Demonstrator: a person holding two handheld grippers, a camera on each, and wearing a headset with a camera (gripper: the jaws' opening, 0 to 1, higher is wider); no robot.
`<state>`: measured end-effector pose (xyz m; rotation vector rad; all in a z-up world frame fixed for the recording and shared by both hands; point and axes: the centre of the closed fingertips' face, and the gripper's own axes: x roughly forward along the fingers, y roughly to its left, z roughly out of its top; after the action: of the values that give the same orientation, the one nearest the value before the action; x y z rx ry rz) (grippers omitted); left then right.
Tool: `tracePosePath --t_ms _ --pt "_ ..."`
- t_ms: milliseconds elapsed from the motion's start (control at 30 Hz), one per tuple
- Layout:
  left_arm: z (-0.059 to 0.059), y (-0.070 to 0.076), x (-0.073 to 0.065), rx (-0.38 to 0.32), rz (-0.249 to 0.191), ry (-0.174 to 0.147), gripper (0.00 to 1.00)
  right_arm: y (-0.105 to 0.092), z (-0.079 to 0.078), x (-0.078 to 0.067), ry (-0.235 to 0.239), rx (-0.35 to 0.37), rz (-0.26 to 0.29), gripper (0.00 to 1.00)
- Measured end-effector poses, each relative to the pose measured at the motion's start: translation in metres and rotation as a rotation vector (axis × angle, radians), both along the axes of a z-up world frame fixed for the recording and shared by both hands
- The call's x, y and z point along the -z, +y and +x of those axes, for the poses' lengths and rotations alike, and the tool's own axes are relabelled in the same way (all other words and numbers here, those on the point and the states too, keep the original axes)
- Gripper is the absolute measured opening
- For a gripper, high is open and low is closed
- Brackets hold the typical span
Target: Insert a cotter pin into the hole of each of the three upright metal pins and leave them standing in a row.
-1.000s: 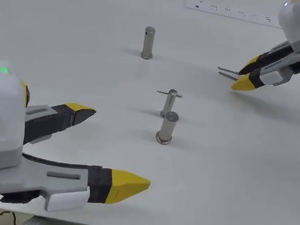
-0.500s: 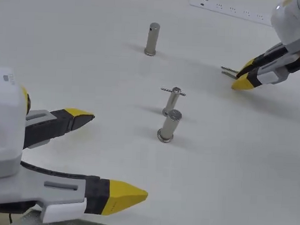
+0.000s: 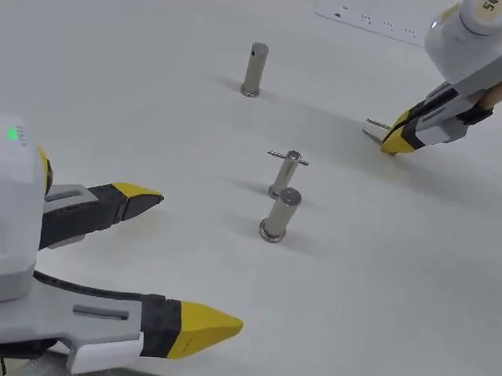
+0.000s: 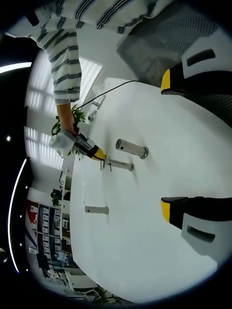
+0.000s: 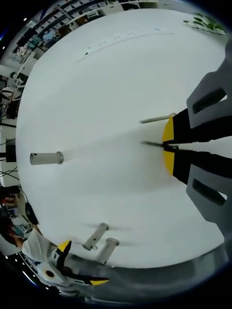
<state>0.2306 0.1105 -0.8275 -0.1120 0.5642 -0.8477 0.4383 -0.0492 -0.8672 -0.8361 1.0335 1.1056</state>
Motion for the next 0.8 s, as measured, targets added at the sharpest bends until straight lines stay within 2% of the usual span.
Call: tracePosePath --t_ms 167,233,433,667,800 --pt "0.001 0.001 -0.001 -0.003 0.0 -0.001 0.87 0.0 -0.002 -0.001 0.003 0.027 -0.008 0.05" --pt "0.001 0.002 -0.002 -0.005 0.002 -0.005 0.87 -0.001 0.004 0.0 -0.001 0.023 -0.013 0.05" --pt "0.0 0.005 -0.006 -0.012 0.022 -0.014 0.87 -0.002 0.006 0.0 -0.024 -0.004 -0.032 0.04" --pt "-0.004 0.008 -0.013 -0.016 0.041 -0.029 0.87 -0.005 0.001 0.0 0.025 0.005 -0.011 0.03" --pt "0.0 0.014 -0.017 -0.043 0.082 -0.061 0.88 -0.008 -0.004 -0.001 0.039 -0.014 -0.02 0.03"
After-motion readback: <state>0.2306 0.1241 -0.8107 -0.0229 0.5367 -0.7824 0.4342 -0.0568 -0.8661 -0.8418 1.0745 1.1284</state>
